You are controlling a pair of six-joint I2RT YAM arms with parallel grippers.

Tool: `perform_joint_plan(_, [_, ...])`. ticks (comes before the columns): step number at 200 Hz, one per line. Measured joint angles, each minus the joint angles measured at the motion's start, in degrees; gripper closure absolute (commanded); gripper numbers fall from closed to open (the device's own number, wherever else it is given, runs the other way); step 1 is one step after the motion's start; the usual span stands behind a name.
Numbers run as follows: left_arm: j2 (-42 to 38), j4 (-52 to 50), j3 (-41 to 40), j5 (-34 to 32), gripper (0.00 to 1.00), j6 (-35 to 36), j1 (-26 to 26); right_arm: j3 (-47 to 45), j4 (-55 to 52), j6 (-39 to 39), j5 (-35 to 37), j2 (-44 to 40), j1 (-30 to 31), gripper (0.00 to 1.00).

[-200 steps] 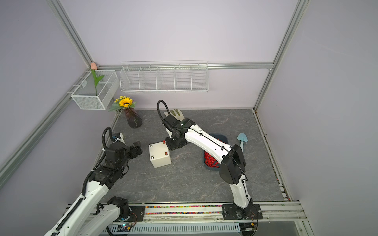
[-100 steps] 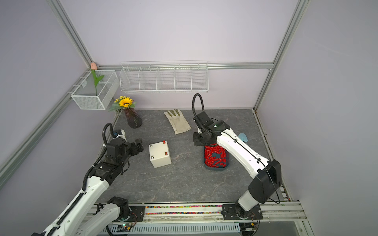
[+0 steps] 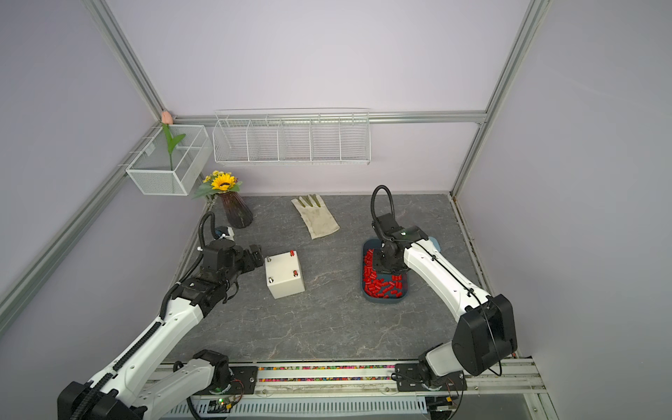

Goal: Cover the protruding screws with screw protection sleeves
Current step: Pick up the screw protection sleeve from the storage box.

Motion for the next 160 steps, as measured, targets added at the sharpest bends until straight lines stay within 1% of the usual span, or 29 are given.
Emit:
perform_joint_plan(50, [0.2, 0.4, 0.4, -1.3, 0.01, 0.0, -0.3, -1.7, 4.3, 0.4, -3.8, 2.5, -3.6, 0.73])
perform_joint_plan(121, [0.6, 0.4, 0.4, -2.7, 0.01, 0.0, -0.3, 0.1, 5.6, -2.1, -5.2, 10.6, -3.7, 0.8])
perform_joint_plan(160, [1.0, 0.4, 0.4, -3.1, 0.01, 0.0, -0.3, 3.6, 5.8, -4.4, -5.1, 14.9, -3.7, 0.82])
